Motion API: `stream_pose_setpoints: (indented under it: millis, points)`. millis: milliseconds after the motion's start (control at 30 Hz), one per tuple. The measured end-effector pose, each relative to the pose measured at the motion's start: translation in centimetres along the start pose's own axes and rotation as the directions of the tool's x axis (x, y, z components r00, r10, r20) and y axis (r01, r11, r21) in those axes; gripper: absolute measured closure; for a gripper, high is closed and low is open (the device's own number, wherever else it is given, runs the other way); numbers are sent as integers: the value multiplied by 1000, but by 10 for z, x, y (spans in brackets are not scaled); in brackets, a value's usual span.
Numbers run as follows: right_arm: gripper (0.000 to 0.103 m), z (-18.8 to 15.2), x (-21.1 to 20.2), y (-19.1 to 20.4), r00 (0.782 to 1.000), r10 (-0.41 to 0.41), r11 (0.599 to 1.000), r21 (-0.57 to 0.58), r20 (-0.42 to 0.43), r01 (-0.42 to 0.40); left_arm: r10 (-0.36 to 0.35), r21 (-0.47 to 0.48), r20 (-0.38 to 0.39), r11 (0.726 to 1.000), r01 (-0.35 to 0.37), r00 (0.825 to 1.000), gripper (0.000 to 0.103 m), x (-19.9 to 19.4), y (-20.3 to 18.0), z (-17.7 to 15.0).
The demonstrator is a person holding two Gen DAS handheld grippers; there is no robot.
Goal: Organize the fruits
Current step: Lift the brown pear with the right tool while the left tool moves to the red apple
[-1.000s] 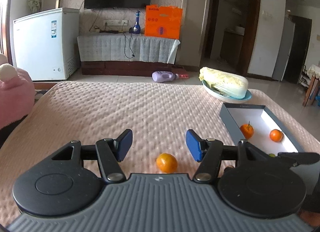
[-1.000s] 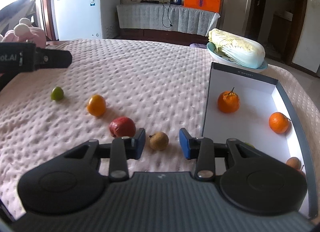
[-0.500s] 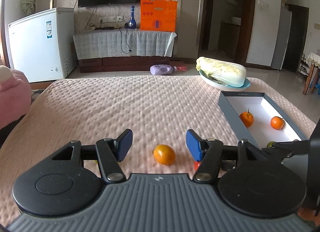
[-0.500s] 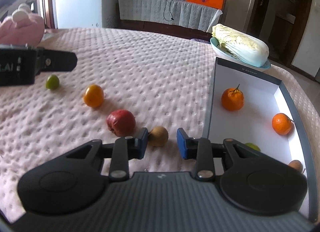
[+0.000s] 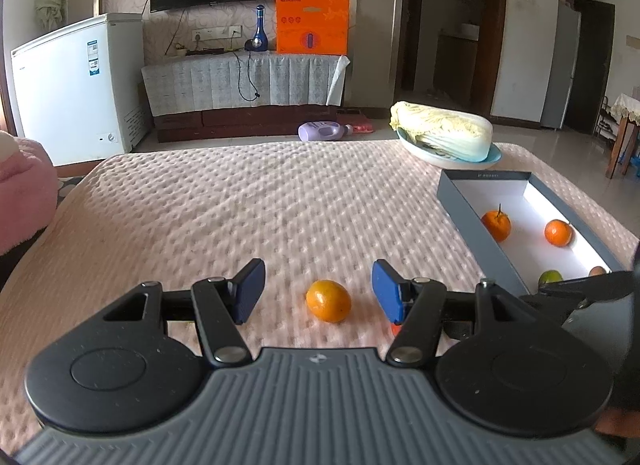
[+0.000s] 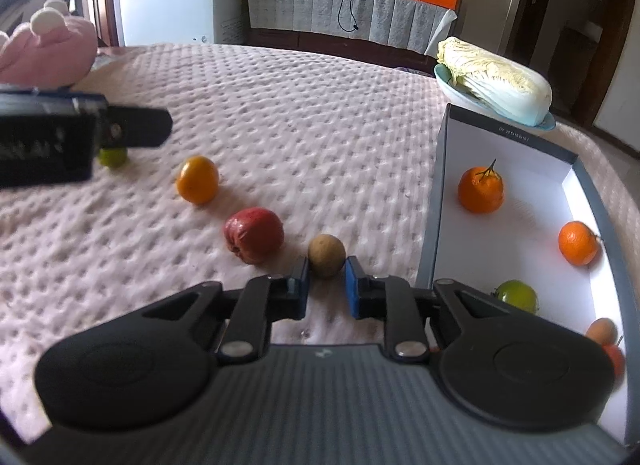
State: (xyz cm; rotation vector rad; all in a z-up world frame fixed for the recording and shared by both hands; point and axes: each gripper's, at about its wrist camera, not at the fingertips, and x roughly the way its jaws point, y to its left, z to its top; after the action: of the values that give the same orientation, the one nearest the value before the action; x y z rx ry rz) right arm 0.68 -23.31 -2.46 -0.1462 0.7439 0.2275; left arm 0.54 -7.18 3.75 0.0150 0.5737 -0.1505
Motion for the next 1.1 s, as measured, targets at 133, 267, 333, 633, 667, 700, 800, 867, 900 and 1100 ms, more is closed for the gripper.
stream_pose_setpoints:
  millis: [133, 267, 333, 633, 667, 700, 800, 867, 900, 1100]
  points:
    - [81, 2, -17, -4, 998, 20, 1000, 7, 57, -21, -17, 17, -6, 1000, 18, 1000, 41, 2, -6, -2]
    - [81, 2, -28, -10, 996, 47, 999, 11, 81, -48, -29, 35, -27, 999, 30, 999, 41, 9, -19, -5]
    - [81, 1, -33, -11, 995, 57, 998, 4, 83, -58, -43, 41, -37, 998, 45, 998, 41, 13, -27, -7]
    - [81, -6, -50, -26, 995, 36, 998, -49, 90, -31, -49, 34, -76, 998, 52, 996, 41, 39, -58, -8]
    - [81, -6, -51, -29, 995, 35, 998, -47, 89, -31, -49, 32, -82, 998, 51, 995, 41, 42, -60, -8]
    - [81, -7, -53, -31, 995, 35, 999, -44, 89, -31, -48, 29, -87, 998, 51, 995, 41, 45, -62, -8]
    - [81, -10, -57, -38, 995, 33, 999, -36, 91, -30, -40, 18, -109, 999, 43, 993, 42, 54, -68, -9]
    - [81, -11, -60, -43, 995, 37, 999, -24, 98, -34, -24, 31, -127, 999, 28, 992, 42, 59, -73, -11]
    - [81, -11, -62, -45, 994, 35, 999, -19, 101, -33, -17, 42, -135, 999, 22, 991, 43, 62, -76, -12]
    - [81, -14, -68, -56, 994, 25, 1000, 13, 107, -26, 0, 60, -156, 998, 9, 988, 49, 72, -85, -18]
